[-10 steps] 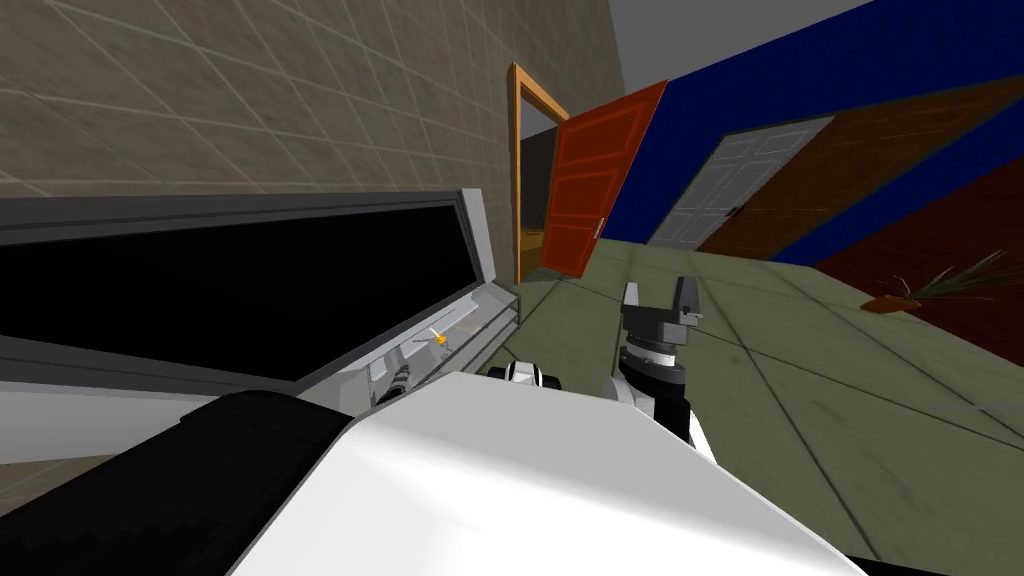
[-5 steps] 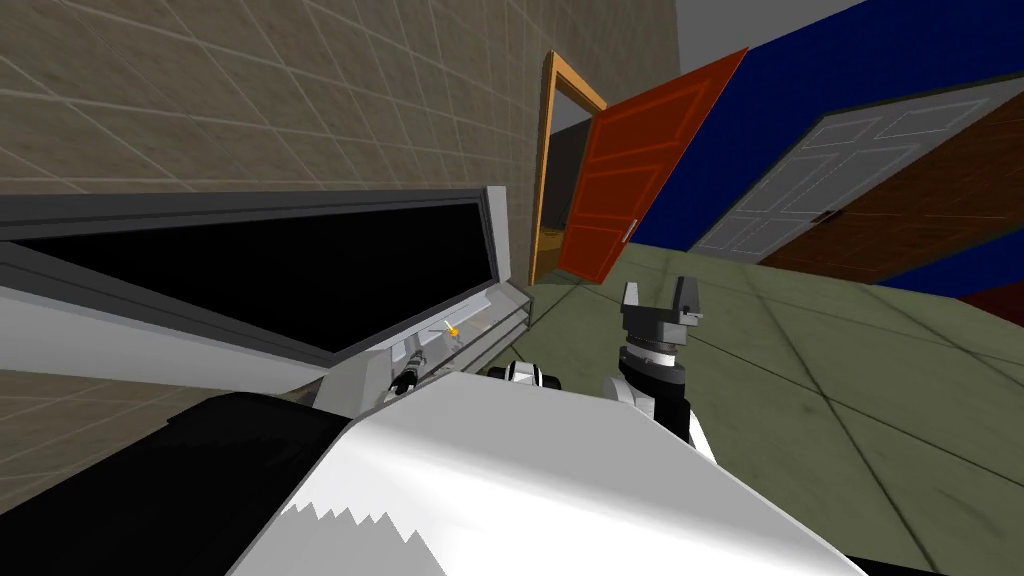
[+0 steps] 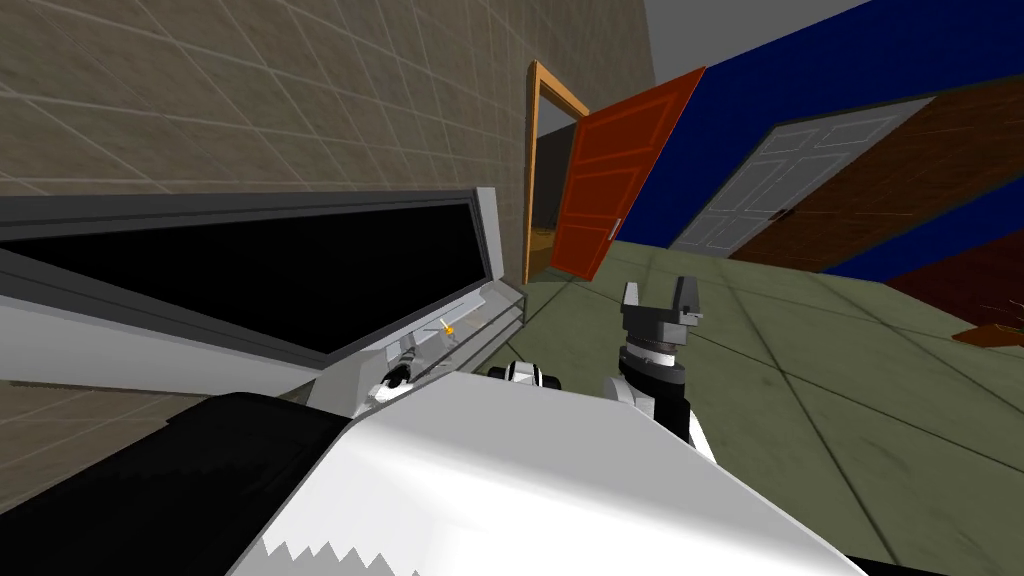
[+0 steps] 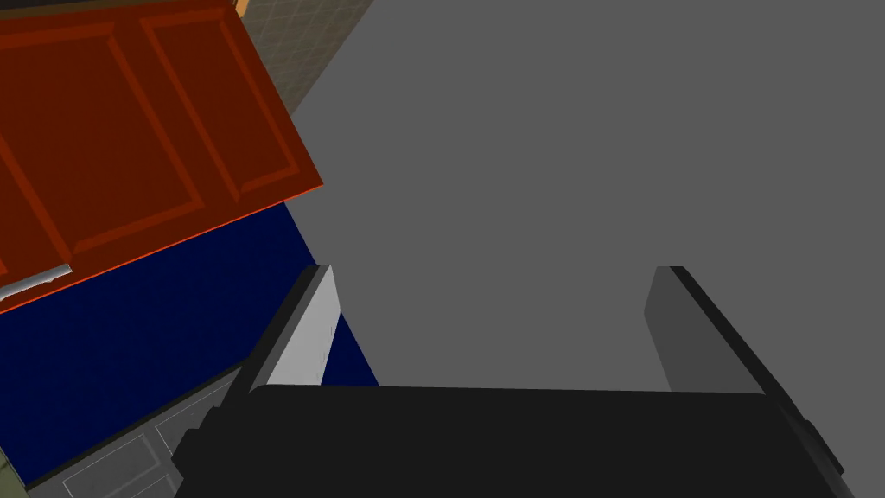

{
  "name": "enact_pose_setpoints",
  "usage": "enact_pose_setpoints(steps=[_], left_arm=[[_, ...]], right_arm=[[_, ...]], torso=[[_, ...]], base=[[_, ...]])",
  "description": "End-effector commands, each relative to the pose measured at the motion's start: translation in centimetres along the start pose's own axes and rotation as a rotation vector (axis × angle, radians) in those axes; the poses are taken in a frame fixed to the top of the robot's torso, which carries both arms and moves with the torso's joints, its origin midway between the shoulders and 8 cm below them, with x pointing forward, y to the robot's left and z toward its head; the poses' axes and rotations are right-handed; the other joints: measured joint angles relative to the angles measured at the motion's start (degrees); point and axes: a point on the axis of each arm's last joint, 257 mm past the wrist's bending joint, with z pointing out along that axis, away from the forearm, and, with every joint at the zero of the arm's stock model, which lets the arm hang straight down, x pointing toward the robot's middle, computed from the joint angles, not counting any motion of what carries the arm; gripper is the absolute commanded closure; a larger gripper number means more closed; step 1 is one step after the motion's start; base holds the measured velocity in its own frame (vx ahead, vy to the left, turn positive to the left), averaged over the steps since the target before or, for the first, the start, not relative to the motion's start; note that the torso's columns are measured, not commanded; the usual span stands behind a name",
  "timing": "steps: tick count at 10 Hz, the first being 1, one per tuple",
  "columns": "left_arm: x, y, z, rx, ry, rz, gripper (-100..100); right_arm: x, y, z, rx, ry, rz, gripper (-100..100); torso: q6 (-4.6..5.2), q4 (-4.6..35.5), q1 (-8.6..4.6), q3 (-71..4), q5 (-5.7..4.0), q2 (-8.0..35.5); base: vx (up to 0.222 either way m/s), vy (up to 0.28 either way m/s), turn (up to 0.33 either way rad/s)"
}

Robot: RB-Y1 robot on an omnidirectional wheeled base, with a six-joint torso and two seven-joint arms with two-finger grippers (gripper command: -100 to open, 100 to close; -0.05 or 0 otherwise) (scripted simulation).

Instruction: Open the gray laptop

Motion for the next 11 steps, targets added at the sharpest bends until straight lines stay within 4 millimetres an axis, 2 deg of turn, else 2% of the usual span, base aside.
enact_pose_setpoints(steps=[1,5,6,7,11], left_arm=[[-1.5,-0.3,0.3,-0.015,-0.010,-0.013,-100],[-4.9,-1.0,0.9,-0.048,-0.037,-0.040,-100],[-4.4,-0.9,0.8,-0.041,-0.032,-0.034,-100],[-4.4,-0.8,0.9,-0.044,-0.033,-0.037,0],[-4.4,-0.8,0.8,-0.044,-0.033,-0.037,0]], right_arm=[[0.0,0.0,0.0,0.000,0.000,0.000,0],[0.0,0.0,0.0,0.000,0.000,0.000,0],[0.0,0.0,0.0,0.000,0.000,0.000,0],[0.0,0.0,0.0,0.000,0.000,0.000,0],[0.0,0.0,0.0,0.000,0.000,0.000,0]], torso=[[-0.02,-0.05,0.09,-0.11,0.02,-0.17],[-0.02,0.03,0.00,0.08,-0.01,0.13],[0.01,0.02,-0.03,0.04,-0.01,0.06],[-0.02,-0.03,0.10,-0.06,0.02,-0.10],[0.00,0.00,0.03,0.01,0.00,0.02]], base=[[-0.044,-0.030,-0.076],[-0.078,-0.045,-0.127],[-0.034,-0.028,-0.025],[-0.009,-0.006,0.006],[0.000,0.000,0.000]])
